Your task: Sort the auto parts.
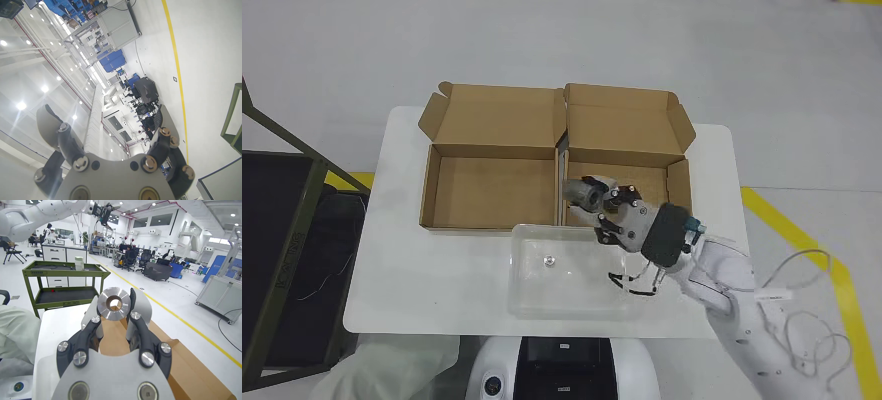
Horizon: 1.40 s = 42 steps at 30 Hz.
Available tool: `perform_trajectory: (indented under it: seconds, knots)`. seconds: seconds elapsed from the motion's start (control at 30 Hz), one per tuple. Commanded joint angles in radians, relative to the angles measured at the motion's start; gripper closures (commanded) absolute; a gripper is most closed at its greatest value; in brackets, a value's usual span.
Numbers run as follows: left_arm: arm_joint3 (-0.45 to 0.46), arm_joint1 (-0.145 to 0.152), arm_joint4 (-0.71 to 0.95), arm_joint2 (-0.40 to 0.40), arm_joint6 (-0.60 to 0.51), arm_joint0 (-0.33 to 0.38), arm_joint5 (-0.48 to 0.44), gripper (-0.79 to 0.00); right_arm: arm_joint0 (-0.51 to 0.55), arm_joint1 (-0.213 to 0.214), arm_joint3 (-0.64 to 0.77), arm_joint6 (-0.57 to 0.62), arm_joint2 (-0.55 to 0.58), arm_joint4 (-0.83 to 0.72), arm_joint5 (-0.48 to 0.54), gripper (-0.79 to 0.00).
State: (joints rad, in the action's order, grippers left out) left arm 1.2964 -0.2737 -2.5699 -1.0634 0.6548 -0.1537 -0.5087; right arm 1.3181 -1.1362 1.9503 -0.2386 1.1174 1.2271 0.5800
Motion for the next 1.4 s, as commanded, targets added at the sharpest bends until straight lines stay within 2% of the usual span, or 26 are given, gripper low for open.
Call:
perform_trajectory:
  seconds: [0.0, 0.1, 0.27, 0.7, 1.37]
  knots:
    - [0.000, 0.000, 0.000, 0.000, 0.000, 0.000, 0.000, -0.785, 0.004, 0.000, -0.010, -0.024, 0.012, -0.026, 0.009, 0.000]
    - [0.000, 0.000, 0.000, 0.000, 0.000, 0.000, 0.000, -0.785, 0.011, 0.000, -0.031, -0.081, 0.037, -0.088, 0.025, 0.000]
    - [0.000, 0.000, 0.000, 0.000, 0.000, 0.000, 0.000, -0.785, 0.039, -0.001, -0.023, -0.160, 0.072, -0.085, -0.007, 0.000]
    - [0.000, 0.000, 0.000, 0.000, 0.000, 0.000, 0.000, -0.785, 0.083, 0.000, 0.006, -0.222, 0.115, -0.115, 0.031, 0.000]
    - [0.000, 0.000, 0.000, 0.000, 0.000, 0.000, 0.000, -0.785, 0.078, -0.008, -0.010, -0.200, 0.102, -0.102, 0.047, 0.000]
